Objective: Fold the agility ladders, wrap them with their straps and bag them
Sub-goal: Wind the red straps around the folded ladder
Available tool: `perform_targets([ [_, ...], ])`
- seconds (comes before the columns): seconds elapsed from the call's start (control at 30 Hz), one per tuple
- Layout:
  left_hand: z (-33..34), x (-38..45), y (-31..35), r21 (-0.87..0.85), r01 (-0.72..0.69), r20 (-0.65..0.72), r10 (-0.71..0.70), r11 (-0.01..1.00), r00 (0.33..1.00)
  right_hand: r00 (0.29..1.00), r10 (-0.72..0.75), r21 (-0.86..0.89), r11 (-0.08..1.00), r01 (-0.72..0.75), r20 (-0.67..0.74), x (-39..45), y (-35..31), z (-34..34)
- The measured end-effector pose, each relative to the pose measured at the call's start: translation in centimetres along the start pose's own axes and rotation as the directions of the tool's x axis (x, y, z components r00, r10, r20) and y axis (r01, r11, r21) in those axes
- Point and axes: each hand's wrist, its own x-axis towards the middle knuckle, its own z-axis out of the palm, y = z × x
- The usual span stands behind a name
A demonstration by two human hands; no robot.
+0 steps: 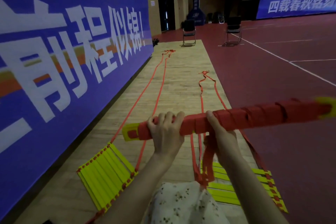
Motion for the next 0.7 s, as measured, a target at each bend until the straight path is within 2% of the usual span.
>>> perform_targets([
  [0.07,-0.4,0.2,0.0,0.023,-0.077,0.010,0.076,0.997,0.997,1.000,0.012,0.192,0.981,-0.010,-0.008,0.0,0.6,0.4],
  [0.1,-1.1,0.7,-0.1,0.009,-0.113,0.084,0.112,0.994,0.990,0.999,-0.030,0.239,0.971,0.021,0.031,0.3,0.6,0.3],
  [0.13,-1.8,1.4,-0.6,-0.042,-0.156,0.238,0.162,0.987,0.958,0.992,-0.100,0.253,0.964,0.076,0.083,0.7,0.6,-0.1],
  [0.17,-2.7,2.5,-1.1,-0.163,-0.163,0.463,0.222,0.973,0.858,0.977,-0.162,0.241,0.962,0.126,0.137,0.9,0.6,-0.5],
  [0.2,-3.3,3.9,-1.7,-0.321,-0.084,0.668,0.288,0.943,0.686,0.958,-0.212,0.222,0.960,0.168,0.194,1.2,0.5,-0.7],
  [0.23,-3.7,5.0,-2.1,-0.431,0.058,0.799,0.350,0.901,0.489,0.942,-0.227,0.189,0.965,0.182,0.249,1.2,0.4,-0.9],
  [0.27,-3.8,5.8,-2.5,-0.479,0.205,0.851,0.394,0.854,0.346,0.930,-0.228,0.164,0.969,0.187,0.289,1.4,0.3,-0.8],
  [0.3,-3.9,5.9,-2.6,-0.502,0.356,0.861,0.420,0.788,0.286,0.925,-0.224,0.115,0.974,0.197,0.308,1.5,0.0,-0.8],
  [0.33,-3.6,5.7,-2.6,-0.509,0.453,0.860,0.411,0.732,0.302,0.923,-0.225,0.045,0.974,0.222,0.311,1.7,-0.3,-0.8],
  [0.37,-3.4,5.2,-2.4,-0.519,0.478,0.850,0.372,0.709,0.372,0.926,-0.221,-0.050,0.968,0.247,0.305,1.7,-0.8,-0.9],
  [0.4,-3.1,4.6,-2.1,-0.528,0.424,0.823,0.320,0.736,0.468,0.933,-0.211,-0.142,0.955,0.261,0.292,1.8,-1.4,-0.9],
  [0.47,-3.0,3.6,-1.4,-0.449,0.172,0.699,0.226,0.877,0.678,0.970,-0.134,-0.287,0.939,0.190,0.202,1.3,-1.9,-0.8],
  [0.53,-2.8,2.8,-0.9,-0.212,-0.036,0.498,0.139,0.977,0.856,0.992,-0.027,-0.294,0.954,0.062,0.122,1.0,-1.6,-0.3],
  [0.6,-2.4,2.0,-0.2,0.014,-0.212,0.309,0.197,0.977,0.931,0.993,0.095,-0.120,0.989,-0.086,0.069,0.8,-0.8,0.6],
  [0.63,-2.2,1.5,0.1,0.049,-0.262,0.208,0.246,0.964,0.947,0.991,0.133,-0.011,0.991,-0.132,0.023,0.8,-0.5,0.9],
  [0.67,-2.1,1.1,0.4,0.054,-0.293,0.154,0.282,0.955,0.947,0.991,0.134,0.083,0.988,-0.132,-0.017,0.9,-0.1,1.0],
  [0.7,-2.4,0.9,0.8,0.035,-0.291,0.192,0.279,0.956,0.941,0.994,0.100,0.144,0.985,-0.093,-0.039,1.0,0.1,1.0],
])
